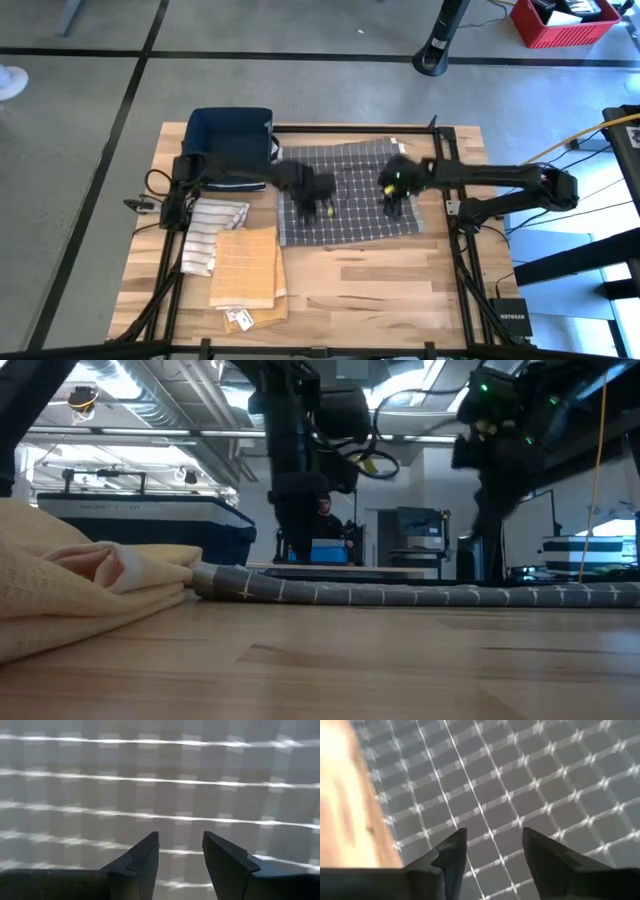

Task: Fold towel
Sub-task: Fold the gray pattern towel

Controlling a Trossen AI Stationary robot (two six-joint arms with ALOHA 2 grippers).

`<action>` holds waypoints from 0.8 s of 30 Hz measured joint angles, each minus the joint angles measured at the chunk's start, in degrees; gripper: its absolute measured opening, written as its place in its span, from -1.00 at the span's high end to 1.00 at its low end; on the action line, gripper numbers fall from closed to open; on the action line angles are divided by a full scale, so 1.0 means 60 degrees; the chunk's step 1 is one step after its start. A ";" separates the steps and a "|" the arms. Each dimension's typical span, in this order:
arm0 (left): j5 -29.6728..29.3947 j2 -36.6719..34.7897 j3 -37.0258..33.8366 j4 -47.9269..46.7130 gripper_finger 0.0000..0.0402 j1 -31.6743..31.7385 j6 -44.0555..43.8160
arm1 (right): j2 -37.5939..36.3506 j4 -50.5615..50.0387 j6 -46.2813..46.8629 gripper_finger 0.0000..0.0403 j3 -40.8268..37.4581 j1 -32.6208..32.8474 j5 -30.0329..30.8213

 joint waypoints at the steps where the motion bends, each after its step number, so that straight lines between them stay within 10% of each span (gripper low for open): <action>1: -0.0006 0.0020 -0.0216 0.0264 0.28 -0.0258 -0.0078 | 0.0077 0.0204 0.0202 0.04 -0.0256 0.0290 0.0271; 24: -0.0037 -0.0010 -0.2140 0.3145 0.29 -0.3332 -0.3797 | 0.0517 0.1645 0.9348 0.04 -0.2274 0.7673 0.0733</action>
